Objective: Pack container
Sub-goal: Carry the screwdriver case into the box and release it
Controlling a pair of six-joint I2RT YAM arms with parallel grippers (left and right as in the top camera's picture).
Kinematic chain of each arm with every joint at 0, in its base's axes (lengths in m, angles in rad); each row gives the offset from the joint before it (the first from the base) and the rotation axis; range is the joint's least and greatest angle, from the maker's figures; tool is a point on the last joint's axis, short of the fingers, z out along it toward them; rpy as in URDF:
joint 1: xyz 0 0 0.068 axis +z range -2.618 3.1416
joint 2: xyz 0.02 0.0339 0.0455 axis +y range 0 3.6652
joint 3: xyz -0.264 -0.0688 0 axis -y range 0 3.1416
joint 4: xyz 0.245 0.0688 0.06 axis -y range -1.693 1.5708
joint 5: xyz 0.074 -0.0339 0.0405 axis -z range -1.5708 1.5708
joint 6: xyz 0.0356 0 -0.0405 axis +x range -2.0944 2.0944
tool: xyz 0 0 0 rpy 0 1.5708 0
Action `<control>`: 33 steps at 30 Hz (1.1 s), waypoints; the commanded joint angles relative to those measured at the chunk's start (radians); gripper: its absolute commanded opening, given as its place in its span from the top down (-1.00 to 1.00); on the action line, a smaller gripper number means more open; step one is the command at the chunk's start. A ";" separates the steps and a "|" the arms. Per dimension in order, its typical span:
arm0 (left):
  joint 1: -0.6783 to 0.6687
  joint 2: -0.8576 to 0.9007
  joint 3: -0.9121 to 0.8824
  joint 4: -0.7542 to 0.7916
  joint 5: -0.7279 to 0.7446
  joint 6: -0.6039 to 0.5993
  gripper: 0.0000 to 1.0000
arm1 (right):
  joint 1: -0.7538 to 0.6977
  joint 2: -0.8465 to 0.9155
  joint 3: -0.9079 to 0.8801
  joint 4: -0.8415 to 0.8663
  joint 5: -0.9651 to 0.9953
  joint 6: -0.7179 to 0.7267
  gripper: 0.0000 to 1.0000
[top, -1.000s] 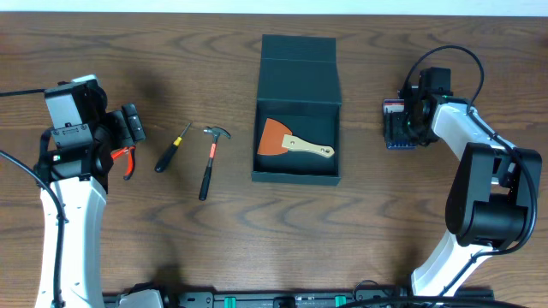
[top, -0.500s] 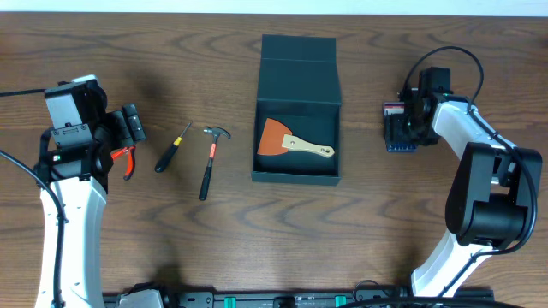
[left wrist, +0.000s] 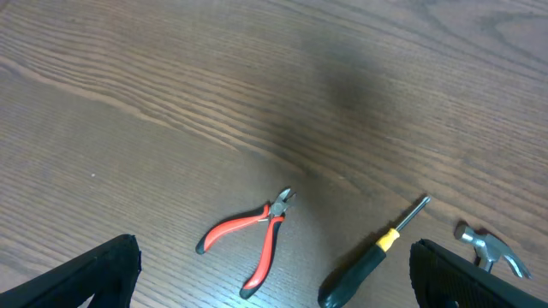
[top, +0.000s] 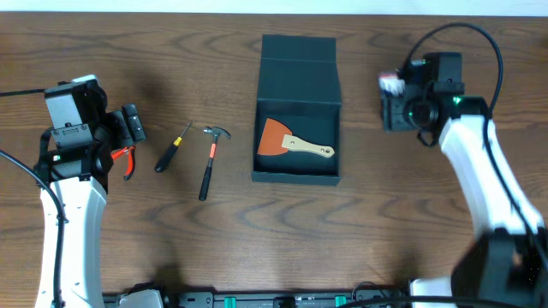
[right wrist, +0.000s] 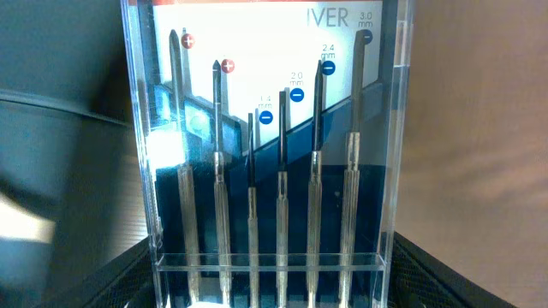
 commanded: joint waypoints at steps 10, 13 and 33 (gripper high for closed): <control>0.005 0.006 0.011 0.000 -0.001 0.006 -0.95 | 0.398 -0.155 0.010 0.047 -0.010 -0.278 0.97; 0.005 0.006 0.011 0.000 -0.001 0.006 -0.97 | 0.421 -0.075 0.010 0.047 -0.014 -0.370 0.98; 0.005 0.006 0.011 0.000 -0.001 0.006 -0.97 | 0.476 0.309 0.010 0.068 -0.167 -0.817 0.98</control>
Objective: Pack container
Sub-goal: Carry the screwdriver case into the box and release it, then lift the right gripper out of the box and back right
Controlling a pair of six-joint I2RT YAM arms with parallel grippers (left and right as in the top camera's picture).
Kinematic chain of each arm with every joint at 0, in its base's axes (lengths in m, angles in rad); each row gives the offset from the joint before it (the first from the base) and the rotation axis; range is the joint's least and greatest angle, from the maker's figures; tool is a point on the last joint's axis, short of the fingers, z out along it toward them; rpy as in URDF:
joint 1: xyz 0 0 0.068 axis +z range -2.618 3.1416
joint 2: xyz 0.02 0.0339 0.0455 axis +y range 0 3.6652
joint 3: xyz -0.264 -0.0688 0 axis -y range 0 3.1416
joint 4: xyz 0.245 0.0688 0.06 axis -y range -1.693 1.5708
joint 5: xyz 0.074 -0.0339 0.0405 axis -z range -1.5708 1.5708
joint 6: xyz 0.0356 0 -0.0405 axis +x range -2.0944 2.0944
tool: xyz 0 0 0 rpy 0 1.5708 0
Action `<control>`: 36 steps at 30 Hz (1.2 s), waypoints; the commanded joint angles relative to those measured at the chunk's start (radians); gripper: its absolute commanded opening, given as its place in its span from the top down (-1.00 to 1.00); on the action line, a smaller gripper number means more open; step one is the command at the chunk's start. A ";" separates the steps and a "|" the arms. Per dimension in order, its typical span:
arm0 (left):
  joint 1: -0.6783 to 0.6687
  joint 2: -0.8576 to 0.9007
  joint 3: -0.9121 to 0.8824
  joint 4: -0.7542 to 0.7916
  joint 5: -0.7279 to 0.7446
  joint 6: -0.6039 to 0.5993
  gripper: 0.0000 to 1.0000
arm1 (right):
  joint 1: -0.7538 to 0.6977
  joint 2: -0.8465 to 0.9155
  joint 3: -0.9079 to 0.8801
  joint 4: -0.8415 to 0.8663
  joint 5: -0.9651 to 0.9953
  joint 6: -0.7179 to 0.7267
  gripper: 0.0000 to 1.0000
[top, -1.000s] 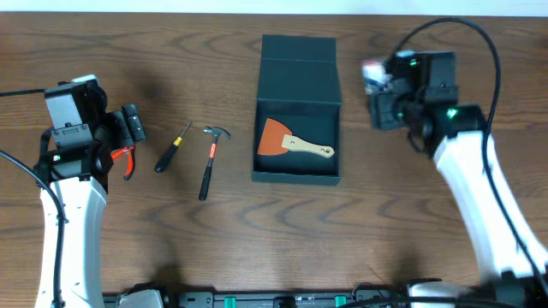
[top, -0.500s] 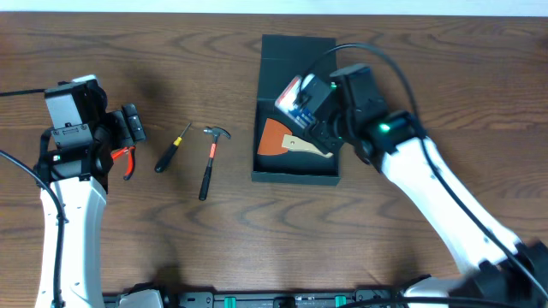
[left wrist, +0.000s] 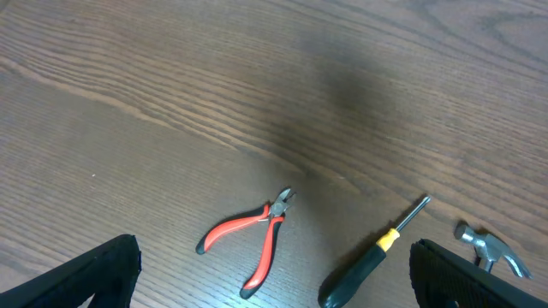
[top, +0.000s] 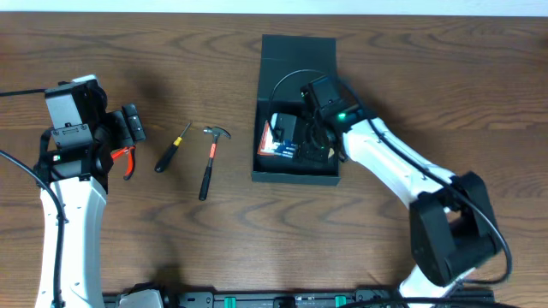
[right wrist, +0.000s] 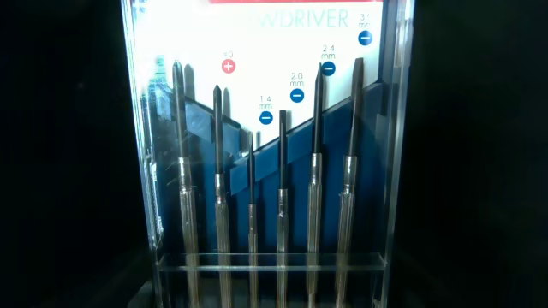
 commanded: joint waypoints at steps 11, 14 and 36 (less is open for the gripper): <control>0.005 0.006 0.011 0.000 -0.001 0.006 -0.97 | 0.035 0.027 0.021 0.029 0.172 0.061 -0.87; 0.005 0.006 0.011 0.000 -0.001 0.006 -0.97 | 0.035 -0.013 0.048 0.017 0.181 0.063 -0.77; 0.005 0.006 0.011 0.099 0.036 -0.035 -0.97 | -0.481 -0.378 0.146 -0.051 0.015 0.960 -0.99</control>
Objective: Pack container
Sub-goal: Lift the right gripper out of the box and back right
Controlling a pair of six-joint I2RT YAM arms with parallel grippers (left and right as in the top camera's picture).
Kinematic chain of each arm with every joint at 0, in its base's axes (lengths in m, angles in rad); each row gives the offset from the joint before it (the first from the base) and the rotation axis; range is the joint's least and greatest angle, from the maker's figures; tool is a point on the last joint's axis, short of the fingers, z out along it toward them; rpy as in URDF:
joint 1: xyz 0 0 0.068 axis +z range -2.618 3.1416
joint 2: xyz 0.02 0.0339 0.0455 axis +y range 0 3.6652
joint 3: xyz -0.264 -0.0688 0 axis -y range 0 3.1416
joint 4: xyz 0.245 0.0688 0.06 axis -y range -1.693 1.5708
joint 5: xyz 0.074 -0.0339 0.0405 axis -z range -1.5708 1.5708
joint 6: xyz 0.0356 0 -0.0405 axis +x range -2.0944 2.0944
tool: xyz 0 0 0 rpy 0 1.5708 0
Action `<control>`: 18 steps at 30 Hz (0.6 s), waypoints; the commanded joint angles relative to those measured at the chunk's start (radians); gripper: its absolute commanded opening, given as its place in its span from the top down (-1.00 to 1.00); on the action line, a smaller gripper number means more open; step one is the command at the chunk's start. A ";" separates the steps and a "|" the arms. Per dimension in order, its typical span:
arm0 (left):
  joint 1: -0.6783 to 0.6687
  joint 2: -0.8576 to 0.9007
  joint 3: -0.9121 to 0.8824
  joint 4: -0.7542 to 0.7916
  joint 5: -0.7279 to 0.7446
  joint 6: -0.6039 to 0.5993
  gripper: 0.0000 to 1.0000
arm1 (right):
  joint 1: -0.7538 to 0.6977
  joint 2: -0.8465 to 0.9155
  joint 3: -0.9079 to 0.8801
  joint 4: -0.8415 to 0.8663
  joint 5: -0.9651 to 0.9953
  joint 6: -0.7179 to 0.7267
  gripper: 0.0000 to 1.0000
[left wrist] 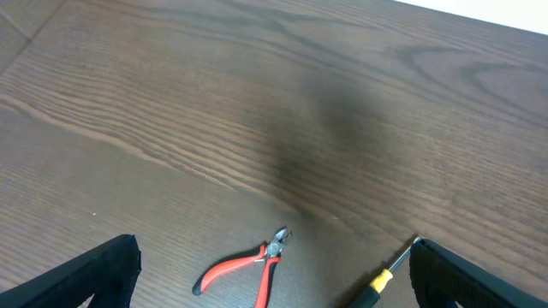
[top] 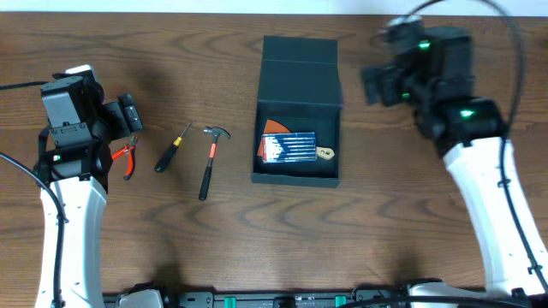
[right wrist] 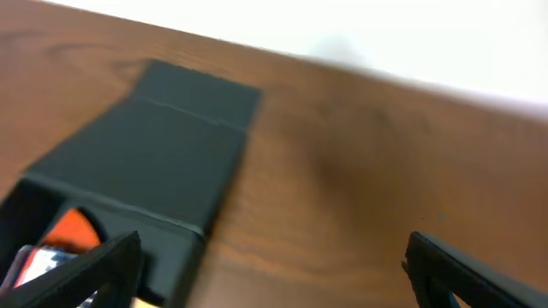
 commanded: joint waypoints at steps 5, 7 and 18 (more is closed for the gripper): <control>0.000 0.010 0.009 -0.068 0.280 -0.092 -0.97 | -0.207 0.059 0.001 -0.140 -0.203 0.193 -0.99; 0.000 0.019 0.003 -0.085 0.330 -0.091 -0.97 | -0.229 0.076 0.001 -0.179 -0.203 0.193 -0.99; -0.068 0.104 0.003 -0.262 0.281 -0.046 -0.97 | -0.243 0.162 0.001 -0.211 -0.202 0.193 -0.98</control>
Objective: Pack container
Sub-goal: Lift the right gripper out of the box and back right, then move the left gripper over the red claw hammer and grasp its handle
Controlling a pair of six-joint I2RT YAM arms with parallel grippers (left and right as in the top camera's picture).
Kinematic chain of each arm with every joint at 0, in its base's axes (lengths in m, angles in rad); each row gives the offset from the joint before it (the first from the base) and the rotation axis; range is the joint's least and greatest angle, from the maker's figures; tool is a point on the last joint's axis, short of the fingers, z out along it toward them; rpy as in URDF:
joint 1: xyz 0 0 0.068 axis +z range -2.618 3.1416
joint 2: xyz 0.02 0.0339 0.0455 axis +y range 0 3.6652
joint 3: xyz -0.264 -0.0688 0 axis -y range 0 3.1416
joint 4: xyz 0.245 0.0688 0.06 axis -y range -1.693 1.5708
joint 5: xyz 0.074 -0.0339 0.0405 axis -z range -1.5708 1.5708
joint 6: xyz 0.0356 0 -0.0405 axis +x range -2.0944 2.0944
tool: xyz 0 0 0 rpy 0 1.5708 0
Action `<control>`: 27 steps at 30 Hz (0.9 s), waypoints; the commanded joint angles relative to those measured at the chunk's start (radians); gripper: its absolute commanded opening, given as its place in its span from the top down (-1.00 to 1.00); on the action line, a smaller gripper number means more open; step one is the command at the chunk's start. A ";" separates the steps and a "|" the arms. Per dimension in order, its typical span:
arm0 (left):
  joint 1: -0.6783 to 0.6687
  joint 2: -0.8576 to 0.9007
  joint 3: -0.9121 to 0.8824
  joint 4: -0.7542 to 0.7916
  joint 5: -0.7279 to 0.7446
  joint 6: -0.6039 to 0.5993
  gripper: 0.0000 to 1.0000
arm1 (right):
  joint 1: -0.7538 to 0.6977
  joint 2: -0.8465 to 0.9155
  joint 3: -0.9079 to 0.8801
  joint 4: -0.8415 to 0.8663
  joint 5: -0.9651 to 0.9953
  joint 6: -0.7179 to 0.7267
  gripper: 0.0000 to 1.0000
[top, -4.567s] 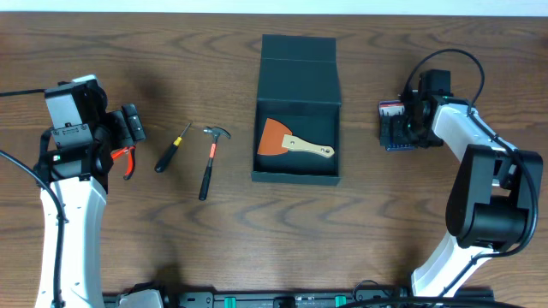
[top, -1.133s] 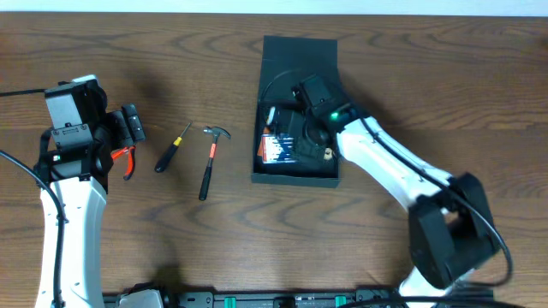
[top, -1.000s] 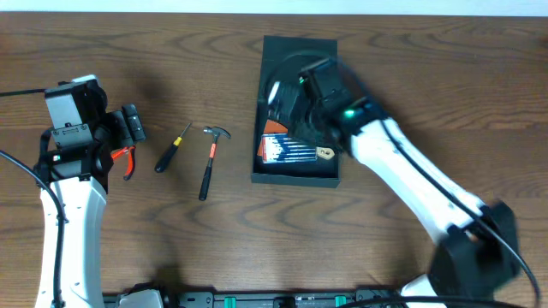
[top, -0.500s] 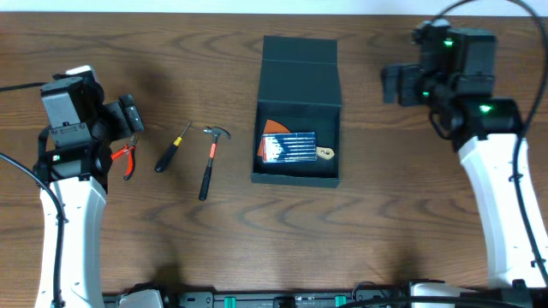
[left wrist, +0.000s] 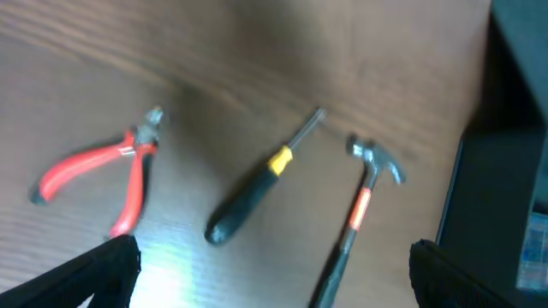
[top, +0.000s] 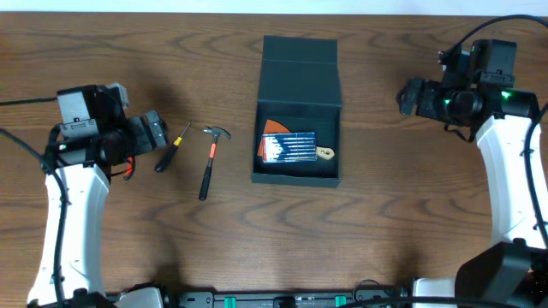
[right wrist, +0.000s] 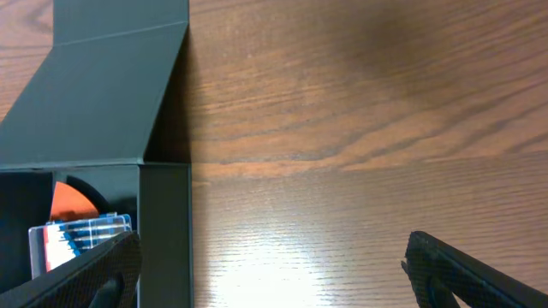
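Observation:
A dark box [top: 298,111] stands open mid-table with its lid folded back. Inside lie an orange scraper [top: 276,129] and, over it, a clear case of small screwdrivers [top: 289,147]. Left of the box lie a hammer [top: 210,159], a black and yellow screwdriver [top: 171,147] and red pliers [left wrist: 111,169]. My left gripper [left wrist: 274,278] hangs open above the screwdriver and hammer. My right gripper [right wrist: 270,274] is open over bare wood to the right of the box [right wrist: 128,128].
The wooden table [top: 385,222] runs past the box on every side. The box's upright lid [top: 299,73] stands at its far end. My left arm partly hides the pliers in the overhead view.
My left gripper has shifted right, from over the pliers to over the screwdriver and hammer. My right gripper has moved further right, away from the box, and stays open.
My right gripper first held the screwdriver case to the right of the box, which held only the scraper. Then it was inside the box with the case. Afterwards the case lay in the box and the gripper was open, clear of it. My left gripper now sits over the tools.

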 commanded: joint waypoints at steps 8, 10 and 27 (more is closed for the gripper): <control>-0.269 0.160 0.030 -0.092 -0.246 0.106 -0.99 | -0.005 0.095 0.002 0.009 -0.017 0.066 -0.99; -0.295 0.205 0.033 -0.090 -0.246 0.151 -0.96 | -0.005 0.107 0.002 0.006 -0.017 0.076 -0.98; -0.403 0.410 0.033 0.123 -0.293 0.151 -0.84 | -0.005 0.120 0.002 -0.023 -0.017 0.075 -0.98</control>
